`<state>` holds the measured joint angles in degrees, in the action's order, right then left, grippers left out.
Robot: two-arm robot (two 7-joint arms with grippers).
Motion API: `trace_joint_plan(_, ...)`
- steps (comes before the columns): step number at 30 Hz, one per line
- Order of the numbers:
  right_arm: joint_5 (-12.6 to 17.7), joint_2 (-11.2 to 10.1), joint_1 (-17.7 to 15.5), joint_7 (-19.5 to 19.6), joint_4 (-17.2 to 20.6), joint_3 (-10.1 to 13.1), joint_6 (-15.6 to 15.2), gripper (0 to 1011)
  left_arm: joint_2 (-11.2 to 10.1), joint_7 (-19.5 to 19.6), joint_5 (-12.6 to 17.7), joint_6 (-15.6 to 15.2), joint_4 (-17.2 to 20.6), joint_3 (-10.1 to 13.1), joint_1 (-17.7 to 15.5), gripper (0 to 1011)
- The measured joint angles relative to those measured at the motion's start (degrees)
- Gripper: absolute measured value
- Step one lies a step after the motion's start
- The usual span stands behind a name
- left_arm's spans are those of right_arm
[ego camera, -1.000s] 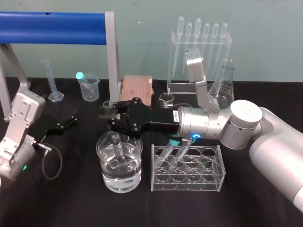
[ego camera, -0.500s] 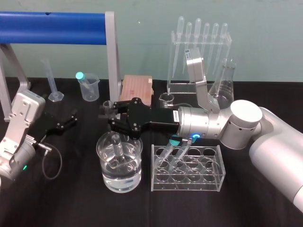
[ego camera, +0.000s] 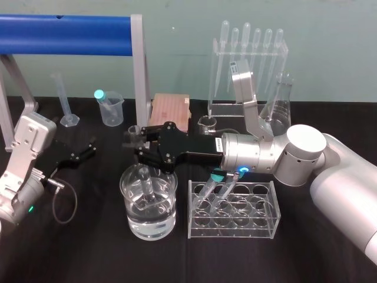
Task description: Hold the test tube with one hand and immerse one end into the beaker, then return it to the test tube rack.
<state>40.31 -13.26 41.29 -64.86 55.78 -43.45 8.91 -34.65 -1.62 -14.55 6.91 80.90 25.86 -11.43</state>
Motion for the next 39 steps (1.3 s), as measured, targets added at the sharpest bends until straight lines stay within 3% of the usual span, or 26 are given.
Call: trace_joint_plan(39,0.0,0.0,0.0,0.0,0.0,0.0,0.0,243,0.0,0.0,0.0,0.0,0.0,0.0,0.0,1000)
